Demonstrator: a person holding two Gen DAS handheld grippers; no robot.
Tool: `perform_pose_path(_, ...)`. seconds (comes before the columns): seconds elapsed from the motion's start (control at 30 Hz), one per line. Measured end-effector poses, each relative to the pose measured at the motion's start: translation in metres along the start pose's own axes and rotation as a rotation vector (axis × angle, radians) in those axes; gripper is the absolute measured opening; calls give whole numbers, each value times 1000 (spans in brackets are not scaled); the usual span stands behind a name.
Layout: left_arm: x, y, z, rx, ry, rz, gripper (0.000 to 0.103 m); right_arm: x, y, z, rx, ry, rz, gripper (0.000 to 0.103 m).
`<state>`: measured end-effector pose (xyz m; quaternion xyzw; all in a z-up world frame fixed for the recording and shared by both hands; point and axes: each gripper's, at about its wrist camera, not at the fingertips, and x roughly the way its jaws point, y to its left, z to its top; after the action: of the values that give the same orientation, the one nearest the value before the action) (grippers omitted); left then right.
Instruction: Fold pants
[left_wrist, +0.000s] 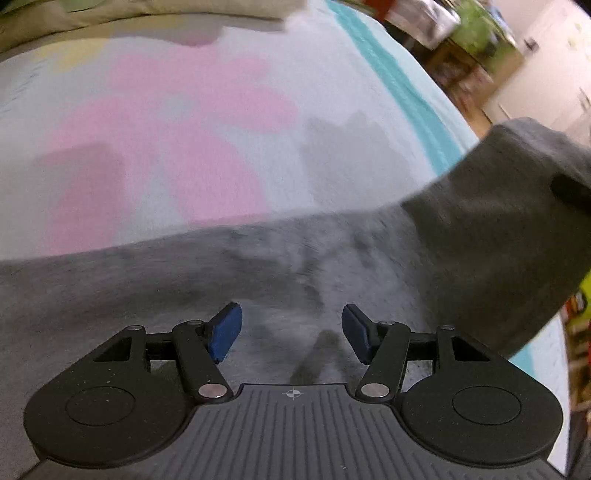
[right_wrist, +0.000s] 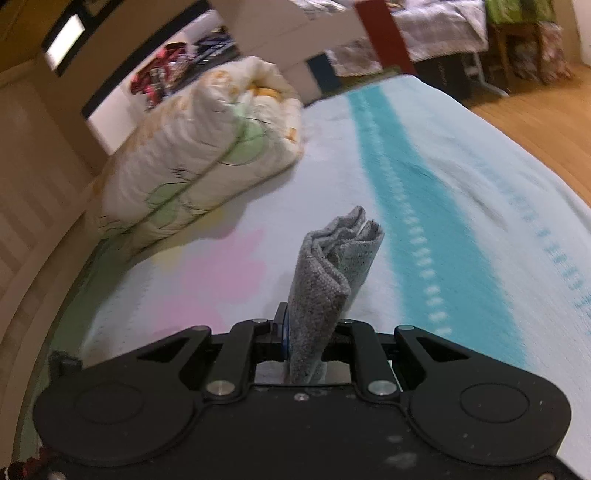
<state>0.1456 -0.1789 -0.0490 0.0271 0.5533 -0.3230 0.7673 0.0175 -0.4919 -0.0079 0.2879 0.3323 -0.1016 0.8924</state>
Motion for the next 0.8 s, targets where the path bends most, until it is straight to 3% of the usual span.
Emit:
perform_pose_path(0.13,-40,44,-7,-89,-70,15,58,-6,46,-1,-76,-5,42,15)
perform_pose_path(0.3,-92,104,-33,-205,-128,67,58,-4,122,-26,-164,17,144,16)
perform_pose_path(0.5,-144,167,-68,-348,-172,145,58,35,205,-100,-269,129,221,16)
perform_pose_path(0.67,-166,190,-87,-394,-172,173,58,84,251,-177,-399,241,148,18)
perform_pose_path(0.73,-168,191,-82,-393,-173,171,58,95,260,-196,-429,284,135,35)
perform_pose_path(0.8,-170,188,-81,-390,-180,163,58,95,264,-203,-434,314,174,53)
